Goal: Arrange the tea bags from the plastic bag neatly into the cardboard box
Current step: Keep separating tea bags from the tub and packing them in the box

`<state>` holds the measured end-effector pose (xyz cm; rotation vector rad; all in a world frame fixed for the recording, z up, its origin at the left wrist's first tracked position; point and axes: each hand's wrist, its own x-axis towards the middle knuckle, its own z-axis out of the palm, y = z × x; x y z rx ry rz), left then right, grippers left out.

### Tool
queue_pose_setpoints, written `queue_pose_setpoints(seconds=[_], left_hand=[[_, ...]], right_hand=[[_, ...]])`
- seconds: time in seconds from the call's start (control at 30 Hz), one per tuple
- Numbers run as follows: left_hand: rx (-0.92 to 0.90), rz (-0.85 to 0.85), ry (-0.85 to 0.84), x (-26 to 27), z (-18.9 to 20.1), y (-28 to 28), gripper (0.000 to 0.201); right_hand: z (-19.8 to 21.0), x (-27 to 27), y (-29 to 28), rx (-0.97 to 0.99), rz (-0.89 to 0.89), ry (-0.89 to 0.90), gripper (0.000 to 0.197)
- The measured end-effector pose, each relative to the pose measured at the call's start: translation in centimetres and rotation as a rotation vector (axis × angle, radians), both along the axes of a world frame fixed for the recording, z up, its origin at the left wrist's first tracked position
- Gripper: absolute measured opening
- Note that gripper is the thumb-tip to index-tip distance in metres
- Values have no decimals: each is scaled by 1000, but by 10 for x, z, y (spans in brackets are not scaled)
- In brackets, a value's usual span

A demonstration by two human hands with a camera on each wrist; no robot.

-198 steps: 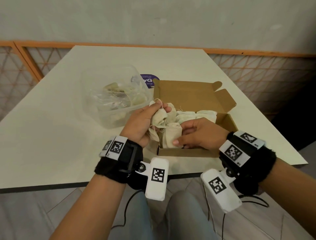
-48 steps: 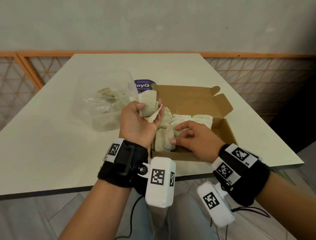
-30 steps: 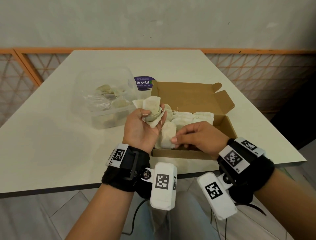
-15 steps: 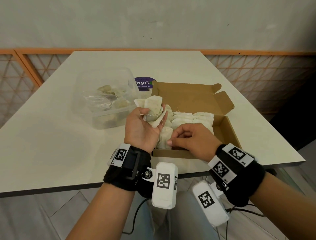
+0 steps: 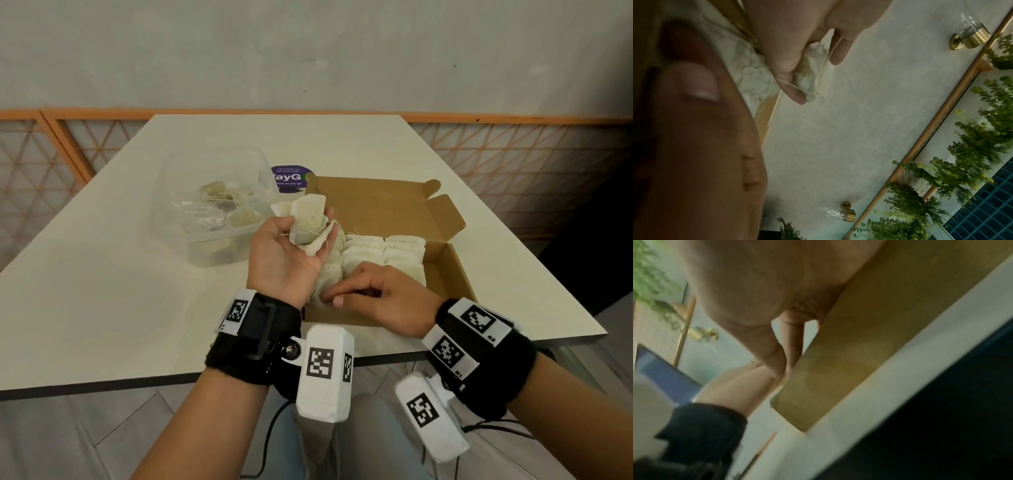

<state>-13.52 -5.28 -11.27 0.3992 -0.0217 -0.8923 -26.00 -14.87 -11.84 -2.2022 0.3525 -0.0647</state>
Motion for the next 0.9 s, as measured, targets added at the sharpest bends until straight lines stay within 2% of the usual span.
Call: queue_pose_setpoints(seconds=[0.07,0.17,0.3,0.5,0.67,0.8,0.9], left_hand=[[41,-9,-30,0,3,-3,28],[119,-11,-120,2,5,-6,31],[199,-113,-226,-1,6,-10,35],[268,-265,-391,6,12,2,40],[323,-326,-535,23,19,12,44],[495,-259,-696,24,26,3,25],[524,-182,-685,20,27,-6,7]], right_hand=[[8,0,-4,71,-147,-127,13],[29,4,-9,281,-353,-290,13],[40,24,-7,373,-334,-201,38],[34,41,-6,619,-341,-178,26],[38,34,-10,807,-377,-215,33],[38,28,-16,794,-391,-241,30],[39,22,-21,823,-428,-271,23]])
